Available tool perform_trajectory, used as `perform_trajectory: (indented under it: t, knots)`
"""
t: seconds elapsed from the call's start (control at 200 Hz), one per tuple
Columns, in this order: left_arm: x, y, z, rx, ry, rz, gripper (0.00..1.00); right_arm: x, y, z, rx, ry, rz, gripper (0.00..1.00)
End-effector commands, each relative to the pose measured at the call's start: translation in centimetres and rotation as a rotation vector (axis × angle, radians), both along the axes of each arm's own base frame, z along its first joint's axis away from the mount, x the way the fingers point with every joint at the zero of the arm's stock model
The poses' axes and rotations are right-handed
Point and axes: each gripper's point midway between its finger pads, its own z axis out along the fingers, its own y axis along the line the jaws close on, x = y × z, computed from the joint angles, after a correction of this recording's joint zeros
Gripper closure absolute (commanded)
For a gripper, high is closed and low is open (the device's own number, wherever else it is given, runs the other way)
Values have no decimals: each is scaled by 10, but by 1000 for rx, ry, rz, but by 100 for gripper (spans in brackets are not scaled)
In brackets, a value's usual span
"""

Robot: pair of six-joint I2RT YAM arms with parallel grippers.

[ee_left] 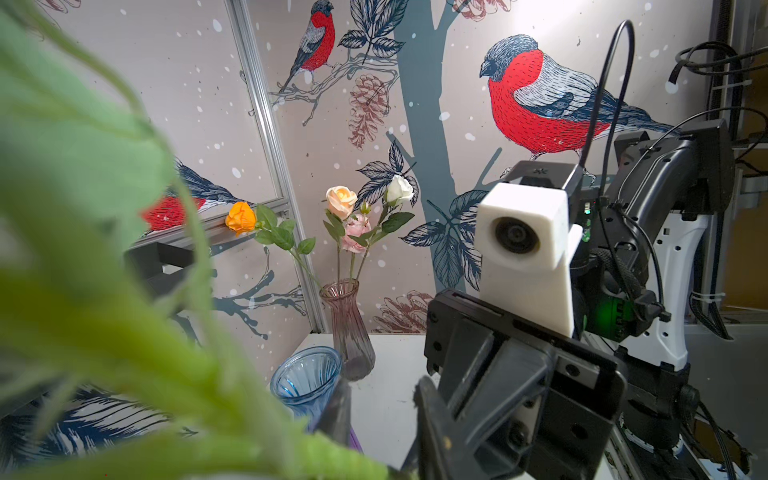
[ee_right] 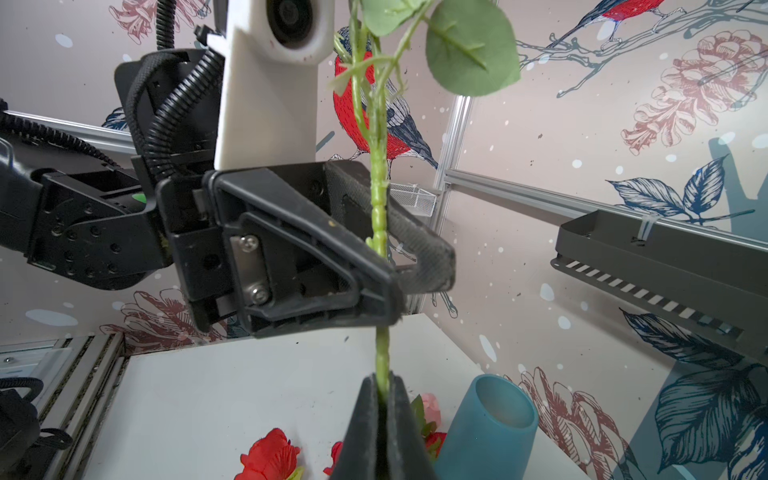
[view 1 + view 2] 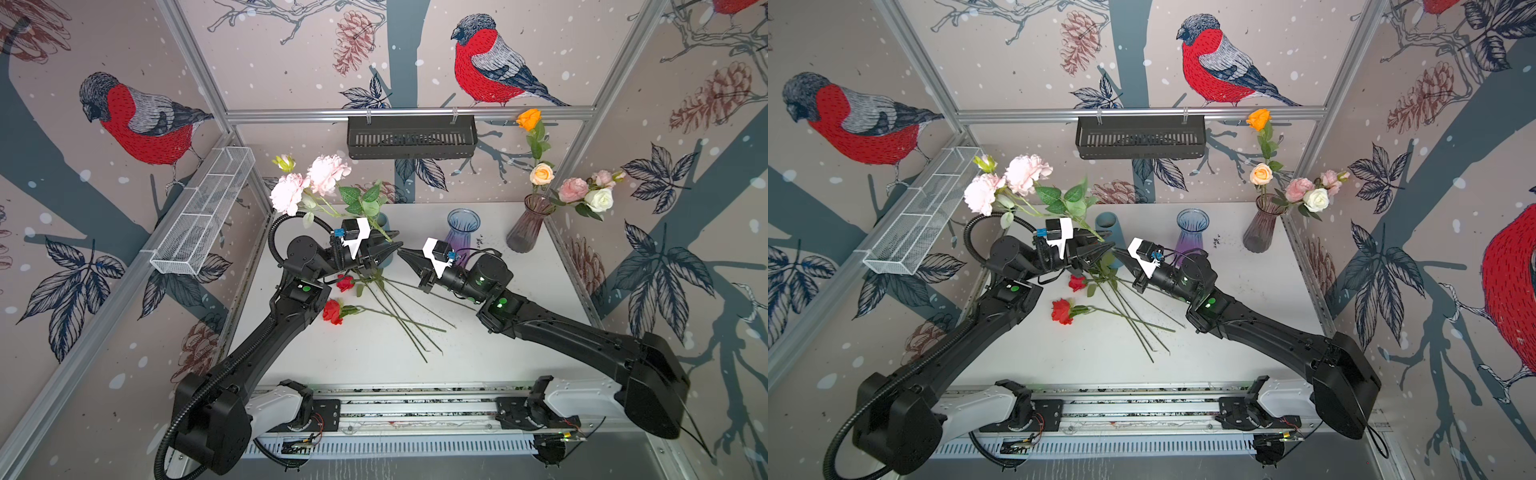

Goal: Arrange the flowers into the vase
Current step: 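Carry the carnations toward the blue-purple vase with the left gripper while the right withdraws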

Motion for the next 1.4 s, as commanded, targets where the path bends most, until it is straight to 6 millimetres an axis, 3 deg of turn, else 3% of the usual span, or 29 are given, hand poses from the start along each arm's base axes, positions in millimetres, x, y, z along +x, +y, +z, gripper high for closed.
perform_trajectory:
  t: [0.0,0.035,0.1,0.125,0.185,0.24,0.325,0.42,0.56,0.665,0.7,0.861,0.961,1.076,1.211,1.391]
  knots:
    - [-4,0,6,5,-34,-12,92,1,-5,13,53,-6,-12,99]
    - [-4,-1,6,7,-33,-12,100,2,-5,11,51,0,-15,99]
    - [-3,-1,6,6,-29,-8,100,2,-7,12,52,6,-23,95]
    - [-3,-1,5,7,-28,-8,100,3,-8,12,49,8,-26,86]
    - [-1,-1,5,10,-28,2,100,8,-11,8,33,30,-49,46]
    - [1,0,3,14,-26,19,100,9,-24,15,34,44,-99,34]
    - [5,-1,0,21,-23,43,100,14,-44,8,-20,96,-196,31]
    - [13,-3,-2,16,-5,91,100,18,-80,-7,-57,189,-328,30]
    - [31,-12,-4,-3,35,166,100,26,-159,-36,14,403,-589,26]
    - [50,-18,8,-42,98,183,100,20,-205,-55,83,497,-686,26]
    - [52,-19,25,-73,89,182,100,16,-217,-60,109,509,-708,25]
    - [68,-36,55,-141,85,155,100,9,-257,-78,142,534,-826,19]
    - [83,-54,60,-146,97,128,100,9,-273,-79,150,543,-879,19]
    - [101,-78,56,-135,95,86,100,5,-275,-78,169,530,-855,18]
    - [134,-108,39,-109,144,55,100,-1,-275,-79,169,515,-837,17]
    - [167,-133,24,-109,173,119,100,-6,-276,-85,140,517,-838,17]
